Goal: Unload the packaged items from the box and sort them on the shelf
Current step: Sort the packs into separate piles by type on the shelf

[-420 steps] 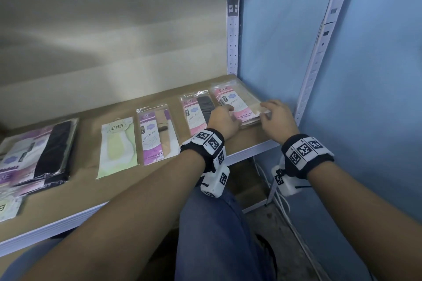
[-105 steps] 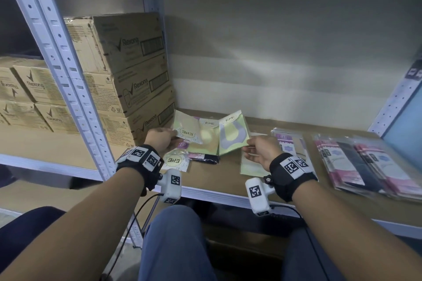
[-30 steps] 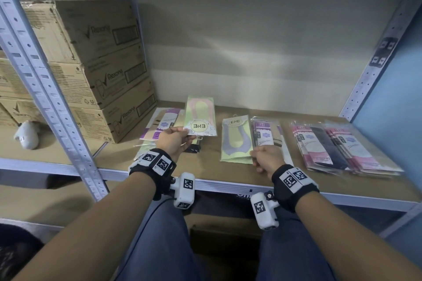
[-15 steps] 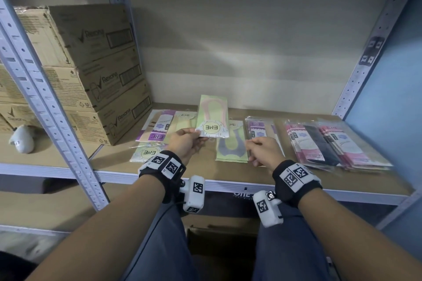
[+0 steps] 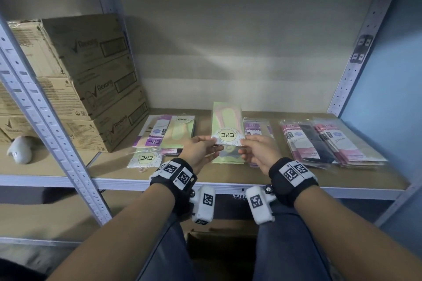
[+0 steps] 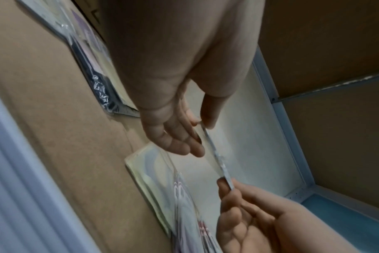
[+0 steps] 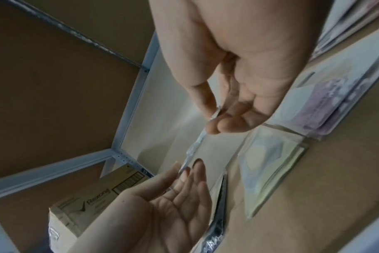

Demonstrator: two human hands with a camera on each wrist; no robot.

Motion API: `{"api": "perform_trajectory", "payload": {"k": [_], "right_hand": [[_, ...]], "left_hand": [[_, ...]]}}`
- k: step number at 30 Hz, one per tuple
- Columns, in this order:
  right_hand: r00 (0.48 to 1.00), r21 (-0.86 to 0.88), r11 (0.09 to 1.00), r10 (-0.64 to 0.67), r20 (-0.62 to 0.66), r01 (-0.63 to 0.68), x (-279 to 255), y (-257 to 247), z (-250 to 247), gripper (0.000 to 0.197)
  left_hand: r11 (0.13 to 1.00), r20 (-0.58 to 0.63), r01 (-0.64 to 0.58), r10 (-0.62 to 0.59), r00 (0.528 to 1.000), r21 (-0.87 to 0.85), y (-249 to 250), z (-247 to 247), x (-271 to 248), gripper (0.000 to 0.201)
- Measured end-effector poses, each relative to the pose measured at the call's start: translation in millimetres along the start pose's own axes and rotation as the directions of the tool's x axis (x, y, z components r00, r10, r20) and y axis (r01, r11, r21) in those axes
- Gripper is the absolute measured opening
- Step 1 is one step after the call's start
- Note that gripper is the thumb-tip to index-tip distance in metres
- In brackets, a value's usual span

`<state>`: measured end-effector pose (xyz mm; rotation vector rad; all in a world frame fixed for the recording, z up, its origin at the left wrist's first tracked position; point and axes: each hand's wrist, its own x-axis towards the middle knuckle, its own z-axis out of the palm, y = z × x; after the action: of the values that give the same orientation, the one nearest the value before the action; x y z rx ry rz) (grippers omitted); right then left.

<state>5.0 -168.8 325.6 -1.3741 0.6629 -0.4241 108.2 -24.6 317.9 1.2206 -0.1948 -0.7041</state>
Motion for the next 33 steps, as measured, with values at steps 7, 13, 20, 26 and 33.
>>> {"api": "perform_trajectory", "payload": {"k": [7,13,20,26,33], "right_hand": [[0.999,-0.049,0.999,0.003,-0.053,-0.006,2.6,-3.6,-16.7,0.016],[0.997,-0.289,0.956,-0.06,-0.046,0.044,4.2,-4.3,-31.9,0.034],[0.991,-0.396,0.91,-0.134,-0.004,0.122,0.4,-10.2,-40.5,0.029],[0.988,-0.36,0.928,-0.131,-0.082,0.093,6.1,-6.9,-47.3,0.022],[0.976,-0.256,0.965,-0.114,-0.187,0.063,7.4,-5.4,-47.2,0.043]], "left_hand": [[0.985,-0.112,-0.046,0.066,0.992,0.166,11.5,-11.4,7.7,0.037],[0.929,-0.321,-0.085,0.209,0.924,0.359,33.6,-32.7,12.5,0.045],[0.89,-0.071,-0.04,0.081,0.994,0.454,35.3,-41.5,2.9,0.025],[0.946,-0.042,-0.028,0.044,0.998,0.323,29.3,-44.4,3.5,0.019],[0.998,-0.197,-0.056,0.063,0.978,0.041,25.6,-45.4,5.8,0.008]]}}
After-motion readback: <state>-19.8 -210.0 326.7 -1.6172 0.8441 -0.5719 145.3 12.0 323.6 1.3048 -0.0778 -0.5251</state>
